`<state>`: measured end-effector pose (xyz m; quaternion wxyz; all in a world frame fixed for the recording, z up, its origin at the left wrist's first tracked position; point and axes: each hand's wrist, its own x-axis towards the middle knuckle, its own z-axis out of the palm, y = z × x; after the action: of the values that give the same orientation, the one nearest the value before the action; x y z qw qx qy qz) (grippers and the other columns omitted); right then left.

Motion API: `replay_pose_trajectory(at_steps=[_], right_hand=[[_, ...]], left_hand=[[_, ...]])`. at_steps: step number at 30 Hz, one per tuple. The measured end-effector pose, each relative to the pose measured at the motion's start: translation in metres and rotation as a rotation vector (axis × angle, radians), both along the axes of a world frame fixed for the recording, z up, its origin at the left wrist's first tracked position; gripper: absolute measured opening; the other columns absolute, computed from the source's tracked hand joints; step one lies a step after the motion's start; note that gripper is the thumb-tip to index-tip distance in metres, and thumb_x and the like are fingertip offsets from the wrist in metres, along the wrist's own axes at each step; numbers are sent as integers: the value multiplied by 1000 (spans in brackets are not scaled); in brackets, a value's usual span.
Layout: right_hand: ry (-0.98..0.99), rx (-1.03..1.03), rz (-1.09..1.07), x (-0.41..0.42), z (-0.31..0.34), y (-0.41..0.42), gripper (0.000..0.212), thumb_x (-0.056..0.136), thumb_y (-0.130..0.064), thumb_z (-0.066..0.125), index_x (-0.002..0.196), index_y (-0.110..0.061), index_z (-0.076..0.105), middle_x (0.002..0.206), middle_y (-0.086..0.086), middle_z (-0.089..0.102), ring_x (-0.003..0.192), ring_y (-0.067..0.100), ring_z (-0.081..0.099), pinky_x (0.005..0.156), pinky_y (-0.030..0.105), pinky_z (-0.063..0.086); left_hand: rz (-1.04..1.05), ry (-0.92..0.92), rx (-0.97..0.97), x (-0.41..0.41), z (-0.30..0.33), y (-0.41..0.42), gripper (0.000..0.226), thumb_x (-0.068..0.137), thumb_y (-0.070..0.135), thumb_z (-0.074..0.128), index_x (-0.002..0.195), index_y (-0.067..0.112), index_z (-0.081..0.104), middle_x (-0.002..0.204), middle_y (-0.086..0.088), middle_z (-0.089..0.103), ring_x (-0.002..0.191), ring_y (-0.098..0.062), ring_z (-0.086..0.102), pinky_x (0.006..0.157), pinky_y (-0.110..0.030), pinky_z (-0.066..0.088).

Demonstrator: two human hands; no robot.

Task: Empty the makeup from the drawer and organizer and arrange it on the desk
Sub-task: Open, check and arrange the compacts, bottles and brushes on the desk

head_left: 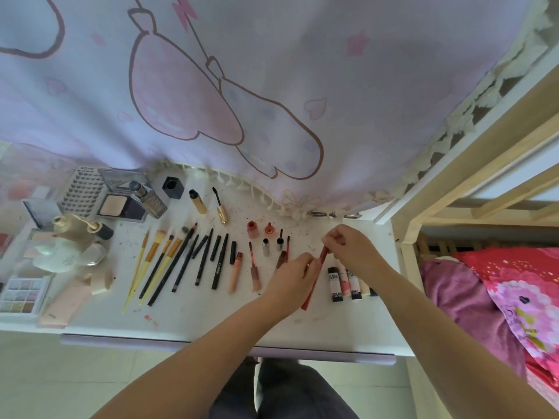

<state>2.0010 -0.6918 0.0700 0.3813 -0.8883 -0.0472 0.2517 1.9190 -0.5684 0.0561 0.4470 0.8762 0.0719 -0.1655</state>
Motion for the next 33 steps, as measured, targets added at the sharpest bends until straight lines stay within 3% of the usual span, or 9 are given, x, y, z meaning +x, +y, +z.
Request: replay_pose_trajectory(at_steps=[7,11,15,18,21,24,27,30,33], right_hand=[[443,265,-52,-30,16,-4,18,97,-21,52,88,-5,55,57,0,50,40,6,37,38,18,31],[453,404,-235,-35,20,-7,23,99,-14,46,78,-6,51,57,2,42,34,3,31,33,13,25],[324,530,-532,-16,26,-44,21,99,-13,45,80,-5,50,62,3,40,43,6,32,36,14,24],[345,462,-464,-35,18,-37,12,95,-5,49,84,-4,53,73,10,59,48,10,51,45,20,40],[434,331,-360,-62,4,-11,5,94,-2,50,95,-6,54,86,11,67,64,15,59,60,27,45],[442,353,-427,-66,-8,-3,18,94,1,47,110,-5,54,88,13,64,70,18,57,64,27,45],[344,304,-450,-47,-17,-4,10,90,-2,52,99,-5,57,85,12,65,63,16,53,54,24,39],[132,54,-279,-24,-27,-7,11,88,-14,58,99,-14,55,91,-1,63,78,15,58,64,24,42],[-17,-76,-39,-10,-34,-5,17,92,-21,53,106,-13,57,97,-3,59,91,16,55,75,25,41]], left_hand=[[-95,104,-76,-17,8,14,20,100,29,38,90,18,52,74,5,54,71,-12,51,70,-27,45],[-174,234,-209,-26,20,35,25,101,24,37,85,16,56,74,4,54,67,-8,49,67,-20,40],[-143,346,-219,-61,13,59,24,100,24,39,87,16,58,76,3,58,64,-4,50,62,-15,38],[5,294,-195,-69,2,57,22,100,23,40,98,12,59,83,3,63,67,-1,54,56,-11,39],[56,248,-170,-55,-2,37,21,98,19,45,104,6,60,95,-6,68,72,-3,58,62,-10,43],[53,219,-21,-38,-8,21,20,95,20,48,106,6,58,102,-8,63,89,-16,60,80,-26,48],[85,149,191,-21,-10,7,23,97,24,45,107,8,58,98,-5,59,88,-20,56,80,-30,45],[109,65,468,-9,-17,-6,30,97,33,42,104,12,62,104,-5,60,101,-21,55,91,-36,39],[81,18,679,-2,-31,-16,35,97,39,38,109,14,60,113,-5,56,109,-23,47,87,-34,37]])
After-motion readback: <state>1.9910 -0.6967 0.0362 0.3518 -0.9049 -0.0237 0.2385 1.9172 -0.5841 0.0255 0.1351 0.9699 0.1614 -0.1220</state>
